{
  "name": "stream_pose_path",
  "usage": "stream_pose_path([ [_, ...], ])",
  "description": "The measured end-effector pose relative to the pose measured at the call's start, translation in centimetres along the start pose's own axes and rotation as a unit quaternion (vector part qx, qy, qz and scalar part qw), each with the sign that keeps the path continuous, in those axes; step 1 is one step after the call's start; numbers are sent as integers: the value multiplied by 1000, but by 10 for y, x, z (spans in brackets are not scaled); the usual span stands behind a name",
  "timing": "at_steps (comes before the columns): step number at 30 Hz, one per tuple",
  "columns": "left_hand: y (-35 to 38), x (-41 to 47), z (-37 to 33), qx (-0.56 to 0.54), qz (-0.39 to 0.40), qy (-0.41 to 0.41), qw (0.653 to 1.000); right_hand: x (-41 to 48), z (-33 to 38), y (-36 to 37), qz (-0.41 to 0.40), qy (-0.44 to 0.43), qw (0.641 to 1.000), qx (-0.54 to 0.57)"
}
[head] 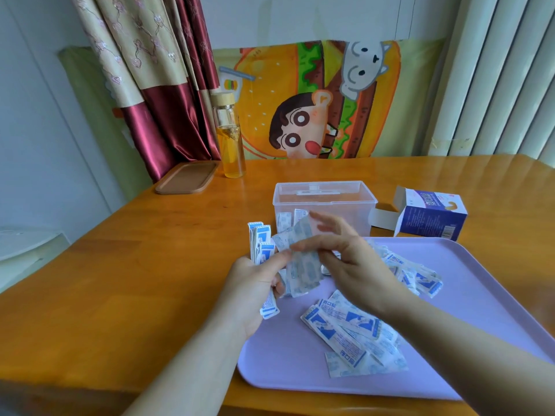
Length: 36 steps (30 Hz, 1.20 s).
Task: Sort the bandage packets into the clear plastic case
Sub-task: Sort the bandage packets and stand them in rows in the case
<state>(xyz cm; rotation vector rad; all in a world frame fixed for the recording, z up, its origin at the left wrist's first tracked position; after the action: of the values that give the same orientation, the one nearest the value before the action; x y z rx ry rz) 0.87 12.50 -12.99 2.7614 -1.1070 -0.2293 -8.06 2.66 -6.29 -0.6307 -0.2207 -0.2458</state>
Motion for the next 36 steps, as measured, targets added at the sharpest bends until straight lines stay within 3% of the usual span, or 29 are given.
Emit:
stream_pose_path([
  [8, -2, 6, -16, 0, -7, 11, 1000, 12, -6, 4, 6, 38, 990, 138],
  [12, -8, 10, -22, 24, -23, 13, 999, 23, -10, -4, -36, 63, 994, 83],
  [16, -24, 12, -14, -82, -37, -8, 996, 33, -40, -6, -73, 134, 983, 103],
  [22, -49, 9, 1, -212, -77, -53, 973, 44, -62, 27, 30, 184, 979, -78],
  [26, -45, 6, 2, -243, -69, -72, 965, 48, -55, 38, 61, 175, 970, -159],
  [29, -40, 5, 1, -264, -52, -73, 960, 47, -46, 25, 39, 165, 962, -216],
  [32, -27, 2, 5, -282, -21, -90, 955, 40, -18, 9, 30, 88, 984, -153],
  [34, -7, -2, 9, -288, 16, -113, 951, 28, 10, 19, 105, 9, 985, -136],
  [36, 18, -7, 12, -278, 61, -134, 949, 10, 25, 35, 182, -23, 962, -202],
])
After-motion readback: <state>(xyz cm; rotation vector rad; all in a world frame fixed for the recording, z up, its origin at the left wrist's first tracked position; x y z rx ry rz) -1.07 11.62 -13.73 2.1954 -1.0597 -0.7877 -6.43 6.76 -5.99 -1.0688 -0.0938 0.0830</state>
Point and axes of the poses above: each hand's wrist, its own x-axis towards the middle knuckle, its own y-axis out of the palm, z = x × y, the point moved 10 cm from there along x, towards the middle knuckle, and after that the axes turned 11 degrees about z, right-handed, at the moved point
